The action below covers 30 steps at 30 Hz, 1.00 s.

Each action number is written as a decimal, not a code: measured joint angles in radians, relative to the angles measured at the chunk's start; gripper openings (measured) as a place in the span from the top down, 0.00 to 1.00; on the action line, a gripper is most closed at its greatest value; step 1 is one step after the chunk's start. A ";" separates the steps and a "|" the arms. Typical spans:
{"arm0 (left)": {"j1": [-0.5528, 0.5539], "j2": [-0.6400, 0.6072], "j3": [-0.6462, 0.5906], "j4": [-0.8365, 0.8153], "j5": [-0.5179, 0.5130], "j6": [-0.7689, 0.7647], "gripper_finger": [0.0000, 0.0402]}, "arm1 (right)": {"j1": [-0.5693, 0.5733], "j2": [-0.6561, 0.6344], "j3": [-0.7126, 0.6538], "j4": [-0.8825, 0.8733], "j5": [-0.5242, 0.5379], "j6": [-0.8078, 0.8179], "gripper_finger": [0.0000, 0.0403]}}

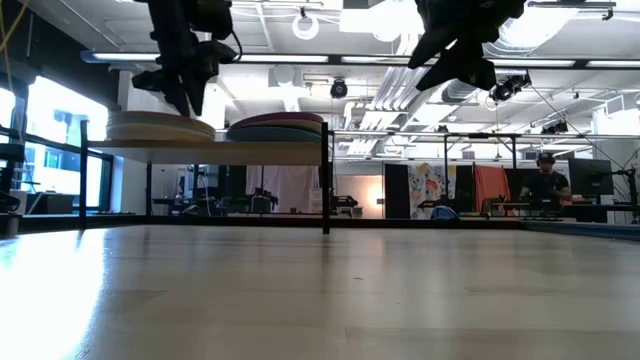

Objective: Place and stack plates onto a shelf
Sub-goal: Adjust the left stack of plates on the shelf

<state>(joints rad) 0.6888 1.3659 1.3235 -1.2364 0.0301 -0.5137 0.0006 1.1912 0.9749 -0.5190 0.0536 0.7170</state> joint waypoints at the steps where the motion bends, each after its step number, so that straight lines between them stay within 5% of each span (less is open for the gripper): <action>1: 0.000 0.000 0.000 0.007 0.012 0.000 0.75 | 0.000 0.000 0.000 0.000 0.000 0.000 0.64; 15: -0.025 -0.011 0.158 -0.204 0.042 0.054 0.75 | 0.000 0.000 0.000 0.000 0.000 0.007 0.64; 25: -0.174 -0.010 0.081 -0.333 0.073 0.055 0.75 | 0.000 0.000 0.000 -0.001 0.000 0.008 0.64; 30: -0.174 -0.010 0.027 -0.335 -0.009 0.054 0.75 | 0.000 0.000 0.000 -0.001 0.000 0.007 0.64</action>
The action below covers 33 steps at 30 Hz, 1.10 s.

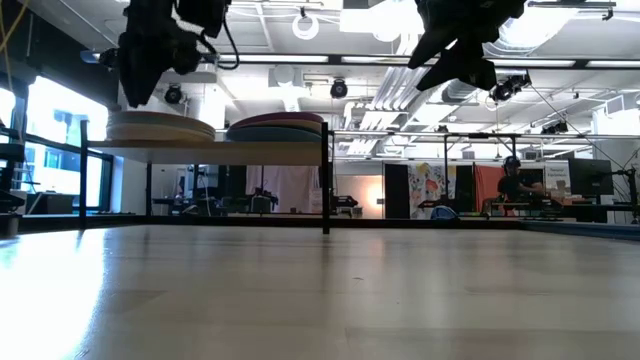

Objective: Place and stack plates onto a shelf
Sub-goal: Adjust the left stack of plates on the shelf, then return to Home Position

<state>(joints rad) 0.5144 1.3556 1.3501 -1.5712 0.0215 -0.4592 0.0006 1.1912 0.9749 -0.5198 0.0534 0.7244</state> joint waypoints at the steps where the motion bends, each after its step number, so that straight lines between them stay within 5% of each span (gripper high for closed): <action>1: 0.006 0.000 -0.010 0.000 -0.016 0.000 0.75 | 0.000 0.000 0.000 0.000 0.000 0.000 0.64; 13: 0.090 0.000 -0.065 0.048 -0.091 0.000 0.75 | 0.000 0.000 0.000 0.000 0.000 0.000 0.64; 33: 0.154 0.004 -0.065 0.146 -0.058 0.045 0.75 | 0.000 0.000 0.000 0.000 0.000 -0.010 0.64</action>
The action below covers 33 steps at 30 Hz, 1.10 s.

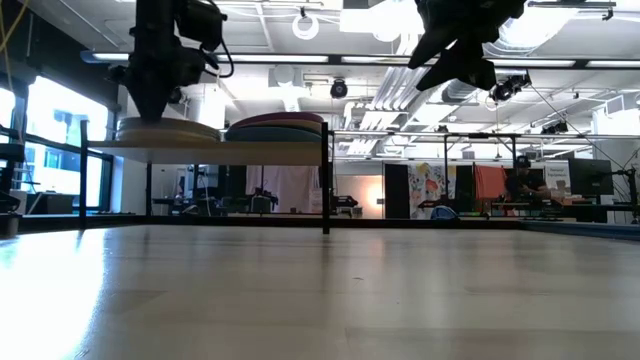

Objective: Place and stack plates onto a shelf
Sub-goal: Return to Home Position

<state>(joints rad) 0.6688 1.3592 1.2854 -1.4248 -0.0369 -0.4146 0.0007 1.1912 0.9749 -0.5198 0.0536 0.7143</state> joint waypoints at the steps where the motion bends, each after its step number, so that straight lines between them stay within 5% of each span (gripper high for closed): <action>1: -0.003 -0.003 0.000 -0.008 0.006 -0.002 0.75 | 0.000 0.000 0.000 0.000 0.000 0.000 0.64; 8: -0.043 -0.090 0.000 -0.041 0.033 -0.053 0.75 | 0.000 0.000 0.000 0.000 0.003 -0.093 0.64; 14: -0.129 -0.233 0.000 0.052 -0.031 -0.090 0.75 | 0.000 -0.005 -0.037 -0.002 0.119 -0.223 0.64; 27: -0.406 -0.471 0.001 0.234 -0.331 -0.215 0.75 | 0.000 -0.168 -0.470 0.486 0.137 -0.188 0.64; 33: -0.513 -0.519 -0.066 0.366 -0.398 -0.211 0.75 | -0.001 -0.185 -0.557 0.528 0.185 -0.229 0.64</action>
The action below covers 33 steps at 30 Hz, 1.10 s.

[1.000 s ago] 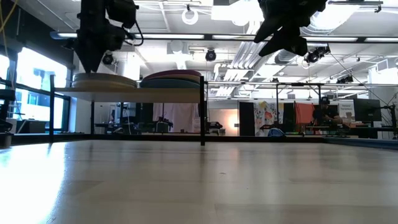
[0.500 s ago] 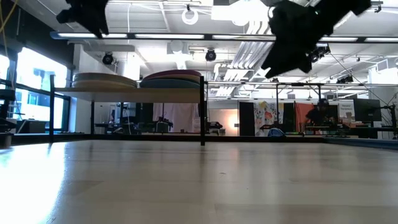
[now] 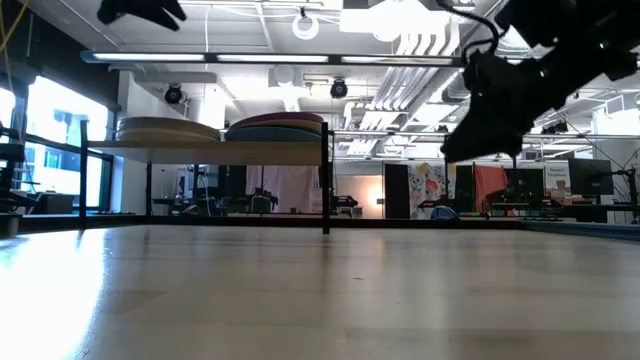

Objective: Place and stack plates onto a shelf
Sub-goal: Return to Home Position

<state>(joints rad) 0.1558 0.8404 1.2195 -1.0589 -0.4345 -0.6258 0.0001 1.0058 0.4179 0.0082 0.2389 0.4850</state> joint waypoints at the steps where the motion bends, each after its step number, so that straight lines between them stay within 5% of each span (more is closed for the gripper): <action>1: -0.016 -0.014 -0.033 0.052 0.002 0.010 0.75 | 0.000 0.000 -0.014 0.003 0.021 -0.004 0.64; 11: -0.161 -0.135 -0.425 0.471 0.070 0.054 0.75 | 0.000 0.000 -0.181 0.208 0.086 0.003 0.64; 21: -0.286 -0.231 -0.728 0.783 0.065 0.054 0.75 | 0.000 0.000 -0.357 0.492 0.015 0.013 0.64; 33: -0.350 -0.287 -1.002 1.036 0.069 0.105 0.75 | 0.000 0.000 -0.402 0.445 -0.005 0.106 0.64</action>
<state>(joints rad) -0.1944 0.5534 0.2176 -0.0226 -0.3658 -0.5213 0.0002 1.0061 0.0158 0.4531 0.2343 0.5906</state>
